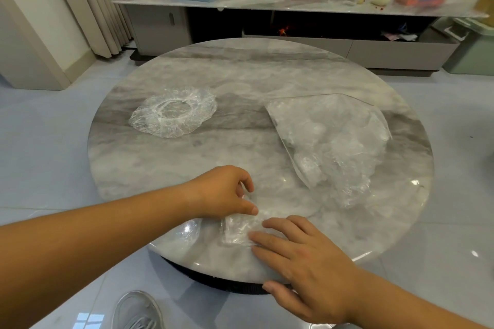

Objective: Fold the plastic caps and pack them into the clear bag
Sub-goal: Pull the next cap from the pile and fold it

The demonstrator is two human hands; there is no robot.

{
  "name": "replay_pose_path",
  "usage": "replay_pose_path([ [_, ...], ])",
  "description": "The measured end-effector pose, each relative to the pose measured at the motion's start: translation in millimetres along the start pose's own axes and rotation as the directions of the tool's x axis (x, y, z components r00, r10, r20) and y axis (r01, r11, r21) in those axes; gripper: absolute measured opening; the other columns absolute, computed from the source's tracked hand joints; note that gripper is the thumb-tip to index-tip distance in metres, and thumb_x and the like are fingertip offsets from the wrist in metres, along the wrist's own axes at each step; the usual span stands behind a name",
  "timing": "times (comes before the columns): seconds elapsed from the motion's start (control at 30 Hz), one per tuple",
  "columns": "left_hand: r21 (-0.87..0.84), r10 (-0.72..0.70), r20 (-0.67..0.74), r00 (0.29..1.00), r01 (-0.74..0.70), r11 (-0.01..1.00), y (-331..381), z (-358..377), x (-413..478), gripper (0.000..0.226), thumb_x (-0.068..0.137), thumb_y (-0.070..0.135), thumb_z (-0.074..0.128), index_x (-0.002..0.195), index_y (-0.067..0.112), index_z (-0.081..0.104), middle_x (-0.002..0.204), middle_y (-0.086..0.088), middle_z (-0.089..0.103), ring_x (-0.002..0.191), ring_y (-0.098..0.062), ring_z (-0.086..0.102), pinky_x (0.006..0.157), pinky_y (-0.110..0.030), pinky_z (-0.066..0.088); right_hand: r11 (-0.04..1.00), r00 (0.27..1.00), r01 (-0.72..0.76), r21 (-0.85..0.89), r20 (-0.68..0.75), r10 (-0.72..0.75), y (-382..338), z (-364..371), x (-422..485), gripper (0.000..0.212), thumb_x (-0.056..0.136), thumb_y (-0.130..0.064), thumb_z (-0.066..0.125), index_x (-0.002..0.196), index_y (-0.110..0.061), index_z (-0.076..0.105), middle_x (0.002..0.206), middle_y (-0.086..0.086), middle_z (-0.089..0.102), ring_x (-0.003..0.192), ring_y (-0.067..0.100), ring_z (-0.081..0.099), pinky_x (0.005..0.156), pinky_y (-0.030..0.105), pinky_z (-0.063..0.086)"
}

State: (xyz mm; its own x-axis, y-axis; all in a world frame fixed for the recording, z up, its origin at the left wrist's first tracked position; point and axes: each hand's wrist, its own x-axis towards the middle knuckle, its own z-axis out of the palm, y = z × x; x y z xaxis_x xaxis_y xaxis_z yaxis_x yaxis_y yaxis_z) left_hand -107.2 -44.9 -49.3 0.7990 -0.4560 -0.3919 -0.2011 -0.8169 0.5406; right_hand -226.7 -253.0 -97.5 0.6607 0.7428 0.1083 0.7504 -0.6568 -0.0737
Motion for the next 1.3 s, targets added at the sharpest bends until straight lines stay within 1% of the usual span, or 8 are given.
replay_pose_path([
  [0.13, -0.027, -0.129, 0.096, 0.987, 0.132, 0.991, -2.4, 3.3, 0.5, 0.036, 0.076, 0.036, 0.086, 0.104, 0.022, 0.069, 0.081, 0.011, 0.061, 0.072, -0.005, 0.057, 0.061, -0.018, 0.043, 0.996, 0.999, -0.032, 0.083, 0.002, 0.032, 8.8, -0.1, -7.5, 0.052, 0.099, -0.052, 0.051, 0.141, -0.023, 0.056, 0.159, -0.006, 0.041, 0.155, 0.021, 0.021, 0.123, 0.044, 0.020],
  [0.27, -0.390, -0.182, 0.097, 0.978, 0.206, 0.898, -16.0, 1.6, -3.2, 0.026, 0.076, 0.024, 0.088, 0.094, 0.011, 0.074, 0.086, -0.006, 0.075, 0.077, -0.018, 0.071, 0.070, -0.030, 0.058, 0.897, 0.958, -0.181, 0.403, -0.132, 0.253, 1.7, -4.4, -5.8, 0.046, 0.095, -0.043, 0.061, 0.138, -0.026, 0.057, 0.162, -0.006, 0.030, 0.153, 0.018, 0.024, 0.119, 0.036, 0.030],
  [0.4, -0.780, -0.167, 0.148, 0.975, 0.219, 0.586, -14.8, -3.4, -13.4, 0.022, 0.086, 0.009, 0.076, 0.104, 0.003, 0.066, 0.096, -0.012, 0.073, 0.085, -0.023, 0.072, 0.077, -0.037, 0.058, 0.359, 0.790, -0.386, 0.850, 0.104, 0.605, -9.9, -20.9, 14.1, 0.038, 0.087, -0.059, 0.057, 0.124, -0.050, 0.061, 0.138, -0.032, 0.041, 0.137, -0.004, 0.038, 0.115, 0.026, 0.035],
  [0.63, -0.883, 0.067, 0.292, 0.954, 0.242, 0.402, -5.6, -4.1, -36.0, 0.034, 0.097, 0.009, 0.057, 0.131, 0.003, 0.055, 0.119, -0.026, 0.069, 0.110, -0.044, 0.067, 0.097, -0.056, 0.052, -0.258, 0.736, -0.147, 0.955, 0.279, 0.617, 1.7, -36.3, 45.4, 0.040, 0.089, -0.046, 0.057, 0.114, -0.022, 0.078, 0.122, 0.005, 0.073, 0.119, 0.020, 0.066, 0.110, 0.046, 0.045],
  [0.77, -0.860, 0.098, 0.358, 0.929, 0.287, 0.421, -3.6, 3.4, -43.7, 0.031, 0.100, 0.006, 0.055, 0.131, 0.004, 0.054, 0.116, -0.027, 0.069, 0.103, -0.044, 0.069, 0.086, -0.049, 0.060, -0.145, 0.732, -0.141, 0.979, 0.202, 0.650, 8.3, -39.3, 49.5, 0.040, 0.095, -0.042, 0.055, 0.115, -0.015, 0.075, 0.117, 0.005, 0.074, 0.114, 0.019, 0.068, 0.102, 0.039, 0.048],
  [1.0, -0.865, 0.075, 0.466, 0.882, 0.436, 0.246, -4.2, 0.4, -43.4, 0.026, 0.098, 0.006, 0.055, 0.123, -0.001, 0.055, 0.121, -0.029, 0.066, 0.109, -0.045, 0.066, 0.090, -0.051, 0.058, 0.581, 0.882, -0.243, 0.777, -0.072, 0.465, 5.1, -28.7, 34.8, 0.049, 0.096, -0.053, 0.047, 0.133, -0.027, 0.064, 0.133, -0.018, 0.060, 0.134, 0.009, 0.049, 0.110, 0.022, 0.039],
  [1.13, -0.866, 0.132, 0.498, 0.857, 0.500, 0.022, -7.8, -5.9, -41.9, 0.046, 0.093, 0.009, 0.047, 0.135, -0.008, 0.047, 0.130, -0.035, 0.058, 0.119, -0.050, 0.059, 0.103, -0.059, 0.047, 0.761, 0.928, -0.157, 0.629, -0.169, 0.332, 1.1, -28.0, 29.0, 0.053, 0.102, -0.055, 0.043, 0.140, -0.022, 0.057, 0.134, -0.018, 0.056, 0.132, 0.016, 0.048, 0.107, 0.032, 0.042],
  [1.3, -0.884, 0.017, 0.466, 0.884, 0.465, 0.045, -5.0, -2.8, -37.0, 0.058, 0.098, 0.042, 0.051, 0.134, -0.004, 0.048, 0.128, -0.030, 0.062, 0.111, -0.047, 0.065, 0.095, -0.058, 0.052, 0.922, 0.967, -0.058, 0.384, -0.206, 0.146, -5.4, -29.3, 25.2, 0.064, 0.098, -0.048, 0.051, 0.152, -0.016, 0.036, 0.128, -0.008, 0.049, 0.124, 0.008, 0.044, 0.104, 0.031, 0.039],
])
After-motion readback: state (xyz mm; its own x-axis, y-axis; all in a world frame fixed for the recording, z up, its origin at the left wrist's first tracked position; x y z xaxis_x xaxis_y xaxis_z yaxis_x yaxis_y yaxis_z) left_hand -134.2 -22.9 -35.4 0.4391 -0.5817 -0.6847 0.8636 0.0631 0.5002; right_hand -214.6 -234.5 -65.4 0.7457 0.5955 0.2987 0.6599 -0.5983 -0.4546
